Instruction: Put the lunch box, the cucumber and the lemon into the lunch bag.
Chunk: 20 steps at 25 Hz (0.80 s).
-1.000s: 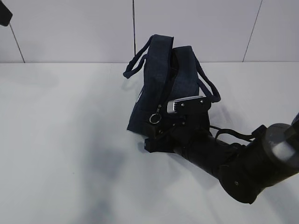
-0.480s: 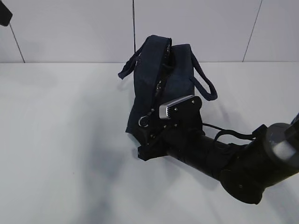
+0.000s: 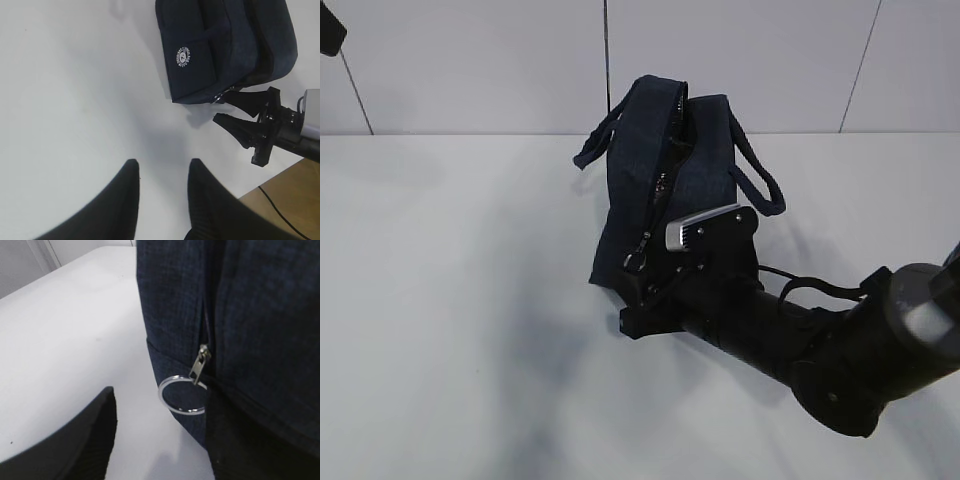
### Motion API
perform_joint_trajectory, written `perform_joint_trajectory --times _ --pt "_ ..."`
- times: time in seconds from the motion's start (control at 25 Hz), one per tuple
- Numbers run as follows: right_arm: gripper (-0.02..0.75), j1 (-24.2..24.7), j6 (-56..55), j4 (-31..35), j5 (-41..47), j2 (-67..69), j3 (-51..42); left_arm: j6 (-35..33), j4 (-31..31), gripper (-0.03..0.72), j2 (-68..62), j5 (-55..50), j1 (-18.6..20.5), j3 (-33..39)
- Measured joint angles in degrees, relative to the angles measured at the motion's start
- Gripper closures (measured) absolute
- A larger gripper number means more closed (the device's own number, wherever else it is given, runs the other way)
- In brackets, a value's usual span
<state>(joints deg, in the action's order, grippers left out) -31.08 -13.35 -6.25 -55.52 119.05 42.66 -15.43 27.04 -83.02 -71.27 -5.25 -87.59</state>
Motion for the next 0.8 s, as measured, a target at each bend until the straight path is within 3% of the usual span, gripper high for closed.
perform_joint_trajectory --times 0.8 --pt "0.297 0.0 0.0 5.05 2.27 0.0 0.0 0.0 0.0 0.451 0.0 0.0 0.0 0.0"
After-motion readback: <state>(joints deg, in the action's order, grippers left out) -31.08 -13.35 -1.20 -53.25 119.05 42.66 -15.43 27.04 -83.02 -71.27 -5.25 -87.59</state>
